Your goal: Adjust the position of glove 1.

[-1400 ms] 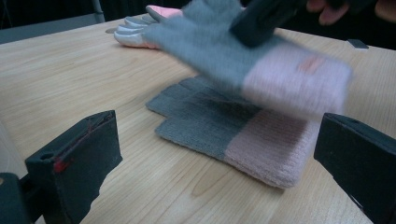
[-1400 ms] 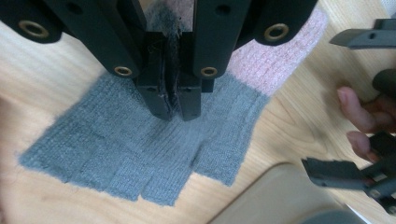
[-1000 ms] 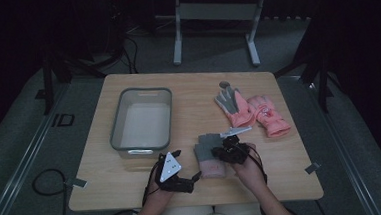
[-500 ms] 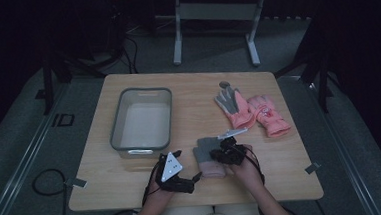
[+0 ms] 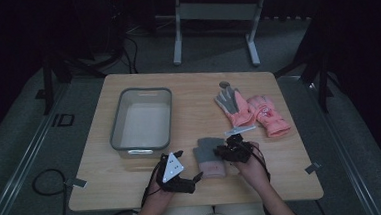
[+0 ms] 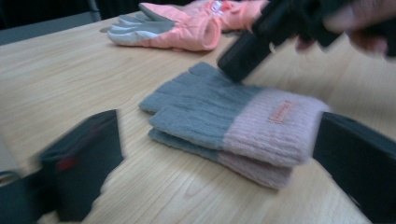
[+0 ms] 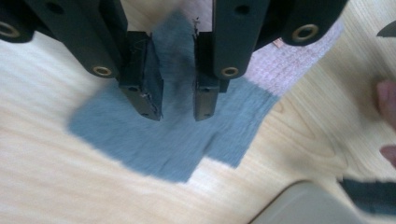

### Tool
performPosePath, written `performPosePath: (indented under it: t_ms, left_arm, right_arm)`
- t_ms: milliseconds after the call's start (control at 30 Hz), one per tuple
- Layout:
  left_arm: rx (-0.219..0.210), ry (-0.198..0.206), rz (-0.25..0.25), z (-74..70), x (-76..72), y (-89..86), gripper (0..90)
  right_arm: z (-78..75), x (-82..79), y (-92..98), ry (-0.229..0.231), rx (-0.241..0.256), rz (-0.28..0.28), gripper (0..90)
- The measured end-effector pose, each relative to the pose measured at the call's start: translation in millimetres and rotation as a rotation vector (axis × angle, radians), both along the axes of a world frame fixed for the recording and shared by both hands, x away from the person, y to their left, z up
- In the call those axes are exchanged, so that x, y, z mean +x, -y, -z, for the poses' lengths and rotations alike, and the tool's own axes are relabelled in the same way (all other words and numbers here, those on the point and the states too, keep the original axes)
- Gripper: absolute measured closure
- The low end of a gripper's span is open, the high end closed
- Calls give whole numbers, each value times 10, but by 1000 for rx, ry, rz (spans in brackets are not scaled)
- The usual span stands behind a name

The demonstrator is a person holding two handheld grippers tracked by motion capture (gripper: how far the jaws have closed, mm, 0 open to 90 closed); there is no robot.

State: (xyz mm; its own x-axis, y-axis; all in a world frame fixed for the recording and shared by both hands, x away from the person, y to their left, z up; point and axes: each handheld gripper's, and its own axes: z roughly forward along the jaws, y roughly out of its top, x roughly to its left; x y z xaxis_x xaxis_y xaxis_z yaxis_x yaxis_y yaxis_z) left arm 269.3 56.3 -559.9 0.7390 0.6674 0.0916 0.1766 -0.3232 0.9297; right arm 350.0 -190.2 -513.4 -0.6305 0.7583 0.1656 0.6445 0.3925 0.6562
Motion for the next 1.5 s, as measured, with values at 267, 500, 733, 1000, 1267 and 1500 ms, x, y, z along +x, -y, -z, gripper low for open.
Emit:
performPosePath:
  t_ms: [267, 500, 733, 1000, 1267, 1500]
  left_arm:
    - [79, -105, 34, -131, 10, 193, 89]
    - [127, -161, 151, -191, 87, 384, 119]
    - [277, -113, 259, -131, 93, 611, 260]
    - [359, -60, 223, -32, 131, 629, 336]
    - [423, -69, 225, -38, 222, 626, 485]
    - [422, -62, 232, -55, 235, 587, 643]
  right_arm:
    - [-112, 63, 296, 18, 38, 67, 648]
    - [-92, 237, 348, -19, 41, 118, 555]
    - [130, 433, 235, -105, 40, 132, 479]
    - [274, 534, 115, -167, 11, 132, 400]
    - [297, 559, -38, -177, 41, 88, 533]
    - [326, 602, -115, -243, 110, 52, 726]
